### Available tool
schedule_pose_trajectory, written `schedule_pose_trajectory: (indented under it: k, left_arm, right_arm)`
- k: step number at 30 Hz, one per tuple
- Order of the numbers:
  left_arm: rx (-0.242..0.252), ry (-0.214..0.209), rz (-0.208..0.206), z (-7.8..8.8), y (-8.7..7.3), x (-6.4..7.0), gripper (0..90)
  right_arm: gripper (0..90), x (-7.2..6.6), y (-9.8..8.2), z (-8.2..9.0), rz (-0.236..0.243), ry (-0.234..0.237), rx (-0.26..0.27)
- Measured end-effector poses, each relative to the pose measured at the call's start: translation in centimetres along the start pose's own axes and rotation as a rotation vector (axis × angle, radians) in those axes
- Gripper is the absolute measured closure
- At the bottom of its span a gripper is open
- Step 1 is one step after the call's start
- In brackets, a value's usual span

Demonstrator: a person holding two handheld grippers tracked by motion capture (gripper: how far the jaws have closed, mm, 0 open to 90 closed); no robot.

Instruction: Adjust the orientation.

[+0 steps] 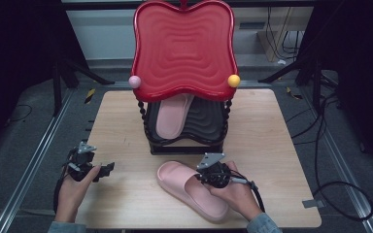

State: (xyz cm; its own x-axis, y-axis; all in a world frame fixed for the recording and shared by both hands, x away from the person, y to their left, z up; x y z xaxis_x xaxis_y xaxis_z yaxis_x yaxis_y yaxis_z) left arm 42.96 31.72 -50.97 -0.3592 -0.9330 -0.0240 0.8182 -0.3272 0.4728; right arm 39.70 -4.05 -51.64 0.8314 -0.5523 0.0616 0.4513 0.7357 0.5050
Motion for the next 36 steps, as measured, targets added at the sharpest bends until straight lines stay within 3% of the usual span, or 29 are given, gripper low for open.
schedule_pose_trajectory:
  k: [2, 6, 10, 19, 27, 36]
  left_arm:
    - [0.001, 0.002, 0.0, 0.1, 0.0, -0.1, 10.0]
    - [0.007, 0.001, 0.011, 0.2, 0.0, -0.2, 10.0]
    - [0.007, 0.002, 0.005, 0.3, 0.0, -0.2, 10.0]
    - [0.0, 0.003, -0.001, 0.2, 0.0, -0.2, 10.0]
    - [-0.003, 0.001, -0.002, 0.1, -0.1, -0.2, 10.0]
    - [-0.004, -0.002, -0.007, 0.1, -0.1, -0.1, 10.0]
  right_arm:
    - [63.2, 0.1, 0.0, 0.3, -0.019, -0.01, -0.012]
    - [52.5, -0.2, -0.3, 2.4, -0.047, -0.023, -0.028]
    - [51.9, -1.0, -0.5, 3.4, -0.064, 0.004, -0.024]
    - [57.3, -3.7, -1.3, 4.0, -0.024, 0.055, -0.036]
    - [62.3, -6.3, 0.2, 2.4, 0.0, 0.106, -0.042]
    - [75.1, -7.0, 1.2, 0.1, 0.001, 0.144, -0.059]
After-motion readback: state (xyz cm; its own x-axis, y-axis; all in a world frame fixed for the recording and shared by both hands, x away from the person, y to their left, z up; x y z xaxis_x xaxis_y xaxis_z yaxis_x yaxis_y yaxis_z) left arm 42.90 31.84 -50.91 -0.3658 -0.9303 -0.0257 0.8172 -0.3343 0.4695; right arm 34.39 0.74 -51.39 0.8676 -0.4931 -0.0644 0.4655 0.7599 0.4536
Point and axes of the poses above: each handheld gripper's, and its own axes: z roughly backward along the jaws, y roughly out of its top, x roughly to its right, the point moved 8 cm from there along -z, roughly forward along the jaws, and after that the axes turned 13 degrees about -x, right-handed, at the moved point
